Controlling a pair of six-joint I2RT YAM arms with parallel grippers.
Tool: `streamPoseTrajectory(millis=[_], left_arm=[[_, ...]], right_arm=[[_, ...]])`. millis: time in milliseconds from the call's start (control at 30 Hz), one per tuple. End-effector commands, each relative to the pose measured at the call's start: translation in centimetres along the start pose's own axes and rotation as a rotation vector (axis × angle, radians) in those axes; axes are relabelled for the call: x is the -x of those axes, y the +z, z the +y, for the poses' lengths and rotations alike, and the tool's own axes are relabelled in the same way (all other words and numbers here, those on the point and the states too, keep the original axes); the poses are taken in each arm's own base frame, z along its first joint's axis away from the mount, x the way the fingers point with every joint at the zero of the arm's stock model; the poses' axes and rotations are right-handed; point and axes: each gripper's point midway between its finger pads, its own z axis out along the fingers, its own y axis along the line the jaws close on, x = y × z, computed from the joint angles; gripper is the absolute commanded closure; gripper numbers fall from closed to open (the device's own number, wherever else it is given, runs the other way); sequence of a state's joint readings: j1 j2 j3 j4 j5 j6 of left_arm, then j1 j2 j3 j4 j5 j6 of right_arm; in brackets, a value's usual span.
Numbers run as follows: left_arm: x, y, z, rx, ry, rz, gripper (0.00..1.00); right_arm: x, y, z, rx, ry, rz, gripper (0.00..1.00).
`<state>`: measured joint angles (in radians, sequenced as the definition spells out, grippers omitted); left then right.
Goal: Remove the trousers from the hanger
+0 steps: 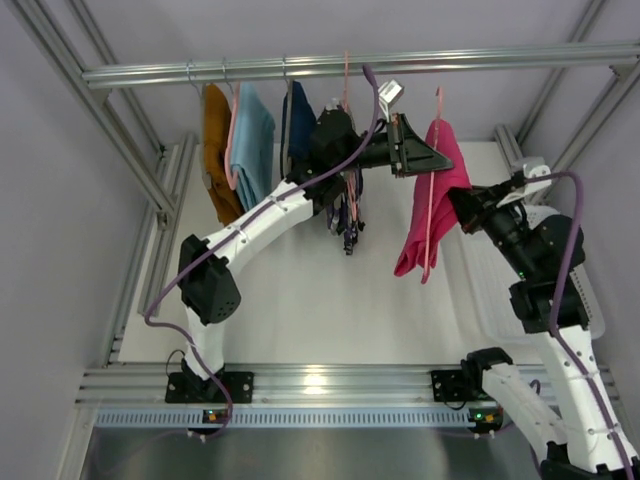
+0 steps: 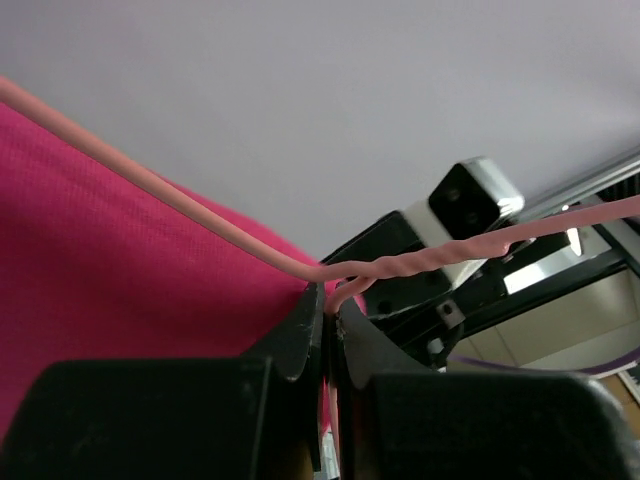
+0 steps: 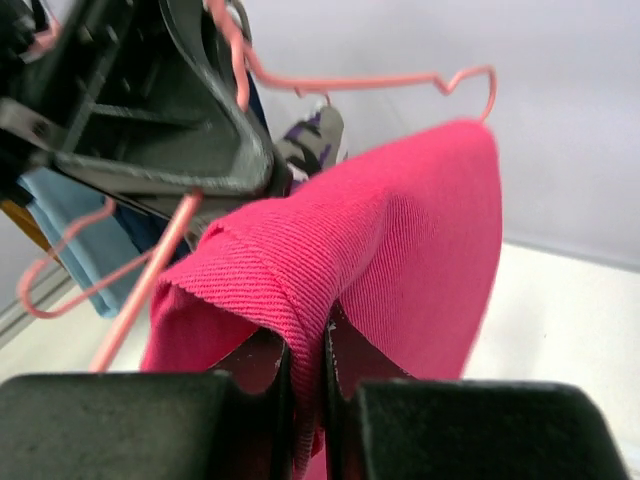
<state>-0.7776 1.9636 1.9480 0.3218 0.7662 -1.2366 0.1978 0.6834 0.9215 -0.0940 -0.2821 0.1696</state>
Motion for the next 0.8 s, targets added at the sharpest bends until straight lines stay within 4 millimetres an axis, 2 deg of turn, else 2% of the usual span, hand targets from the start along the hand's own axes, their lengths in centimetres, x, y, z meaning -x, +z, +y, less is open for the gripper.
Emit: streamPoseTrajectory(millis=[0,33,167,200,367,500,633,767], left_arm=[[0.1,-1.7,-5.0,-0.066,0.197,-0.009,1.00],[-0.1,-1.8,-4.9,-0.064,0.203,-0.005,1.00],[-0.5,-2.3,-4.4,-0.035,0.227,0.005,1.00],[-0.8,-2.4,-3.6,-0.012,0.225,0.016,1.00],[-1.8,-3.1,-2.3,0.033,0.232,0.030,1.00],[-2.2,-3.2,-1.2,0.053,0.226,0.036,1.00],[-2.1,-3.1,-1.1,0.055,0.227,0.031,1.00],[-1.8,-3.0,-1.5,0.044,0.234,0.026,1.00]], right_arm=[[12.1,-4.2,2.9,0.030,-0.076,-0.332,1.00],[12.3,-4.5,2.6,0.008,-0.074,-0.326,1.00],[15.1,-6.6,2.5,-0.044,-0.109,-0.388,1.00],[16.2,-7.4,2.6,-0.057,-0.123,-0.415,1.00],[19.4,-10.2,1.1,-0.199,-0.199,-0.489,1.00],[22.4,-13.4,-0.1,-0.336,-0.267,-0.570,1.00],[23.4,-15.7,-1.7,-0.473,-0.309,-0.568,1.00],[22.5,-17.4,-4.3,-0.645,-0.373,-0.484,1.00]])
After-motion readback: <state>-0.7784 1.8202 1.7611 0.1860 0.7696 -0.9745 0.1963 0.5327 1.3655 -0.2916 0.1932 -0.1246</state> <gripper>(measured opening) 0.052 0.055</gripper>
